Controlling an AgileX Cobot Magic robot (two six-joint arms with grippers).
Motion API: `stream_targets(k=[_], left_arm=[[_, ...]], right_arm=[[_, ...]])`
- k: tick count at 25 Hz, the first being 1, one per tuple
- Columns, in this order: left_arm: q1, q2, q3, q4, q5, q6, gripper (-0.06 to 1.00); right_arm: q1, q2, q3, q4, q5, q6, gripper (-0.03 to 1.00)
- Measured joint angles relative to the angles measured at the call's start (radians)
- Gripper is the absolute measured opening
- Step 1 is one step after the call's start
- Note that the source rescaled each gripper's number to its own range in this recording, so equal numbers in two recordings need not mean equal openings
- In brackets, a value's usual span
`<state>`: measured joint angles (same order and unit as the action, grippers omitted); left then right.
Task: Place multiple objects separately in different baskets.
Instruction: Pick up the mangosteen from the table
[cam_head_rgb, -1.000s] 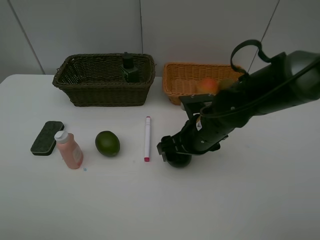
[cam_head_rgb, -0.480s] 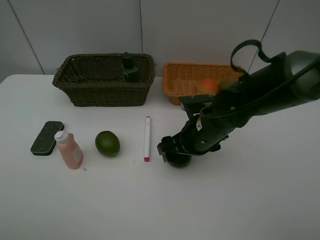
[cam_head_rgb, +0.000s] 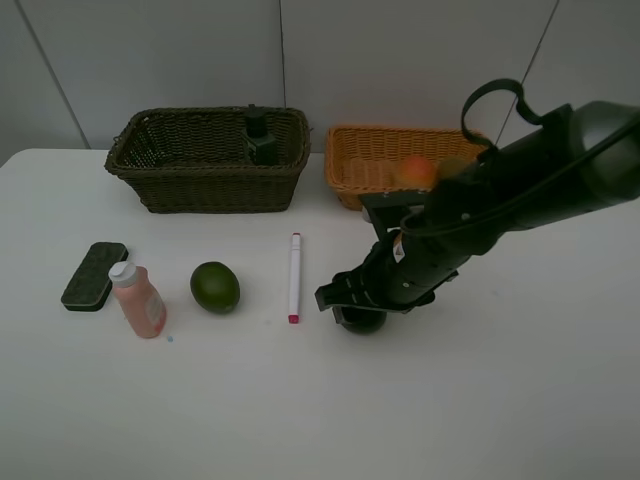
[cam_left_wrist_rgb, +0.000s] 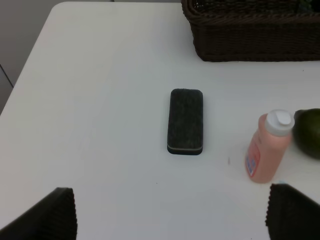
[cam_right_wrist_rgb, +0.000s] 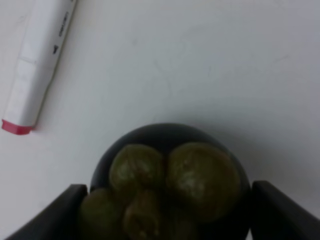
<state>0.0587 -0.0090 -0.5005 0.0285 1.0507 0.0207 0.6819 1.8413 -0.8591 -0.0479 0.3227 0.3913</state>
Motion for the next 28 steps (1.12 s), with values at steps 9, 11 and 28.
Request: stream_targets(k=[9, 11, 28], left_arm=[[0.0, 0.0, 0.0, 0.0, 0.0, 0.0, 1.0], [0.0, 0.0, 0.0, 0.0, 0.0, 0.0, 1.0], [0.0, 0.0, 0.0, 0.0, 0.0, 0.0, 1.0]], right_arm=[[0.0, 0.0, 0.0, 0.0, 0.0, 0.0, 0.71], [0.0, 0.0, 0.0, 0.0, 0.0, 0.0, 0.71], [0.0, 0.0, 0.0, 0.001, 0.0, 0.0, 0.71]])
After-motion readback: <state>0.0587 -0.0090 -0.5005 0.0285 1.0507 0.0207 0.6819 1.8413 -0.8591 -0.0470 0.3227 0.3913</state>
